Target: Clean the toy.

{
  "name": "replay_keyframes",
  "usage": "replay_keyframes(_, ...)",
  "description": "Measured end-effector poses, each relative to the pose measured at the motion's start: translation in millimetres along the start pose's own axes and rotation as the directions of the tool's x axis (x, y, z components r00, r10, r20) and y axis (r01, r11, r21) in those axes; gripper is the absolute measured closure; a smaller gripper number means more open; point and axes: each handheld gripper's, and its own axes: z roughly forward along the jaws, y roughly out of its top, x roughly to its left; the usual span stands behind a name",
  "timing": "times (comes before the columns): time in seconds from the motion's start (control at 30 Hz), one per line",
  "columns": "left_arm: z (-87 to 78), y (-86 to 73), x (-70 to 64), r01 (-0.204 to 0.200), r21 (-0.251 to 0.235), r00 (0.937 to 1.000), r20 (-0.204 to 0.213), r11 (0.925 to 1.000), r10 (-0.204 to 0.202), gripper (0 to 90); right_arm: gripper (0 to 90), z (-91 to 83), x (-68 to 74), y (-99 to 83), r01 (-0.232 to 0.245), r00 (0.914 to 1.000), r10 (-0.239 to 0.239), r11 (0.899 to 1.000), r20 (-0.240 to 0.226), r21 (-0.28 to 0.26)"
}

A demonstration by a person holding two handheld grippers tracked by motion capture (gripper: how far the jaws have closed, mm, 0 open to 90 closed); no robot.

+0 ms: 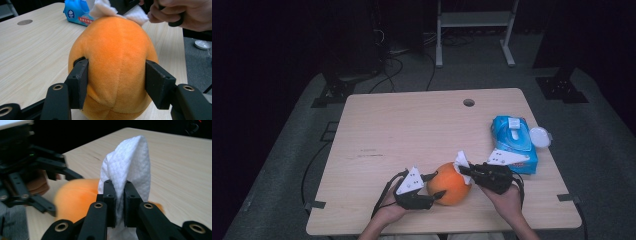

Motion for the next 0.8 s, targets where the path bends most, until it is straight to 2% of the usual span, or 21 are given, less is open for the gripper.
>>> replay_keyframes(0.03, -2.2, 1.6, -0.7, -0.003, -0.002, 1.0000, -0.002, 1.0000, 0.003, 42.1, 81.8, 0.0, 1.0, 1.0, 0.015, 0.9999, -0.015, 1.000, 0.006, 0.004)
replay_keyframes(0.07, -4.2, 3.5, -0.9, -0.002, -0.008, 1.0000, -0.002, 1.0000, 0.002, 42.6, 81.8, -0.6, -0.8, 0.4, 0.010, 0.9999, -0.010, 1.000, 0.010, 0.004)
replay_keyframes(0.17, -9.0, 9.4, -0.7, 0.015, -0.041, 0.9999, 0.002, 0.9990, -0.015, 43.4, 81.8, -1.3, -13.2, -7.1, -0.042, 0.9982, 0.041, 0.999, 0.044, 0.016)
replay_keyframes(0.2, -9.5, 11.0, -0.6, 0.015, -0.042, 0.9999, 0.001, 0.9990, -0.015, 43.6, 81.8, -1.4, -15.9, -9.4, -0.071, 0.9968, 0.071, 0.997, 0.036, 0.012)
replay_keyframes(0.23, -9.0, 11.6, -0.7, 0.010, -0.039, 1.0000, -0.002, 0.9992, -0.010, 43.7, 81.9, -1.4, -14.5, -9.5, -0.078, 0.9965, 0.078, 0.997, 0.029, 0.009)
replay_keyframes(0.27, -8.7, 11.3, -0.9, 0.008, -0.036, 1.0000, -0.001, 0.9993, -0.008, 43.8, 81.8, -0.9, -9.9, -7.6, -0.064, 0.9977, 0.064, 0.998, 0.020, 0.007)
replay_keyframes(0.37, -8.1, 9.1, -0.7, 0.018, -0.044, 0.9998, -0.001, 0.9989, -0.018, 43.0, 81.8, -1.0, 5.4, 1.5, -0.035, 0.9985, 0.034, 0.999, -0.042, -0.025)
replay_keyframes(0.43, -7.8, 8.0, 0.2, 0.029, -0.051, 0.9996, 0.006, 0.9983, -0.029, 36.1, 81.9, 0.9, 9.4, 3.4, 0.001, 0.9995, -0.001, 1.000, -0.031, -0.013)
replay_keyframes(0.5, -5.5, 6.0, 1.5, 0.046, -0.053, 0.9988, 0.021, 0.9976, -0.045, 26.6, 81.8, 3.7, 3.1, -2.7, -0.024, 0.9995, 0.024, 1.000, -0.021, -0.001)
replay_keyframes(0.53, -3.5, 5.3, 0.8, 0.039, -0.042, 0.9992, 0.011, 0.9984, -0.039, 24.2, 81.8, 5.2, -1.8, -7.6, -0.027, 0.9996, 0.027, 1.000, 0.001, 0.015)
replay_keyframes(0.57, -1.3, 4.6, -0.1, 0.029, -0.030, 0.9996, 0.004, 0.9991, -0.029, 22.4, 81.8, 5.4, -6.0, -10.8, -0.050, 0.9987, 0.050, 0.999, 0.006, 0.014)
replay_keyframes(0.6, -0.1, 4.1, -0.9, 0.025, -0.029, 0.9997, 0.003, 0.9993, -0.025, 22.5, 81.8, 4.7, -9.1, -11.8, -0.079, 0.9969, 0.079, 0.997, -0.005, 0.002)
replay_keyframes(0.63, 0.9, 3.6, -1.5, 0.023, -0.026, 0.9997, 0.000, 0.9994, -0.023, 24.6, 81.8, 4.1, -8.6, -10.8, -0.079, 0.9968, 0.079, 0.997, -0.003, 0.003)
replay_keyframes(0.7, 0.8, 3.1, -2.5, 0.008, -0.022, 0.9999, -0.011, 0.9997, -0.008, 32.3, 82.0, 2.6, 1.0, -5.3, -0.041, 0.9991, 0.041, 0.999, 0.001, 0.003)
replay_keyframes(0.8, -3.7, 6.5, -1.0, 0.033, -0.043, 0.9993, -0.016, 0.9985, -0.034, 40.9, 81.9, 2.5, 16.5, 3.0, -0.007, 0.9977, 0.005, 1.000, -0.068, -0.029)
